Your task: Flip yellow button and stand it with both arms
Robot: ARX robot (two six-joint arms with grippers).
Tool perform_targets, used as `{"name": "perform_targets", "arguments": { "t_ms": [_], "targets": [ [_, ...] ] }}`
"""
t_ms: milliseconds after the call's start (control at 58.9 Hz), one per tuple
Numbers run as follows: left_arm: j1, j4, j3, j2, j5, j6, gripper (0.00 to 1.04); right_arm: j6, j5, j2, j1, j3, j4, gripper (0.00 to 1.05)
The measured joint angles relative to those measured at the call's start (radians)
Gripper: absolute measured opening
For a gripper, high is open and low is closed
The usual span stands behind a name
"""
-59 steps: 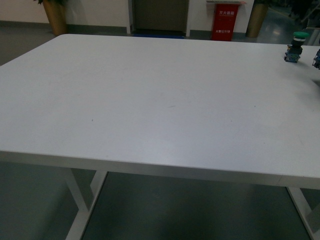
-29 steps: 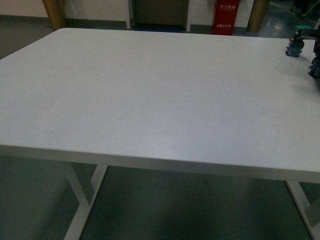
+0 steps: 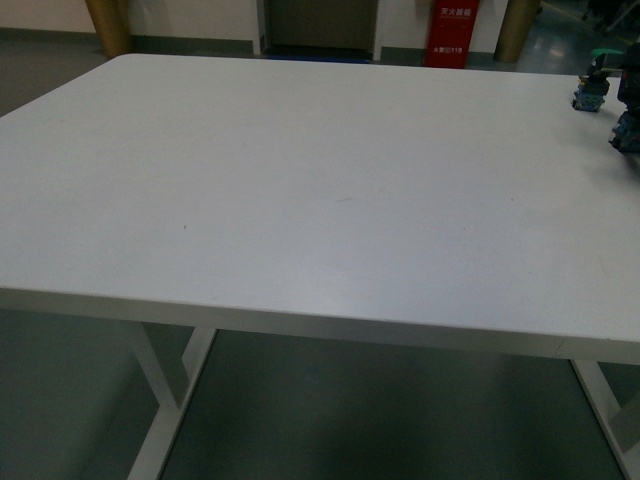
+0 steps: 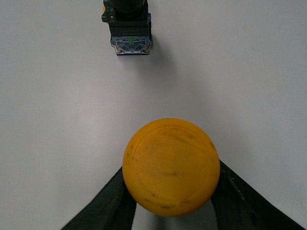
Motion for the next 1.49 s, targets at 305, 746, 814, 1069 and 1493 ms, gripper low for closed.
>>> {"name": "perform_targets", "arguments": {
  "t_ms": [305, 746, 814, 1069, 1493],
  "targets": [
    [0.0, 0.0, 0.0, 0.0, 0.0, 0.0, 0.99, -0.001, 0.0, 0.0, -0.008, -0.002, 0.023, 0.99],
    [0.0, 0.0, 0.0, 0.0, 0.0, 0.0, 0.99, -0.113, 0.01, 0.0, -0.004, -0.002, 0.071, 0.98],
    [0.0, 0.0, 0.0, 0.0, 0.0, 0.0, 0.99, -0.124, 0.018, 0.0, -0.004, -0.002, 0.071, 0.98],
    [0.0, 0.0, 0.0, 0.0, 0.0, 0.0, 0.99, -0.147, 0.027, 0.0, -0.008, -0.002, 0.069, 0.98],
    [0.0, 0.0, 0.0, 0.0, 0.0, 0.0, 0.99, -0.121, -0.05, -0.068, -0.006, -0.067, 0.068, 0.98]
  ]
}}
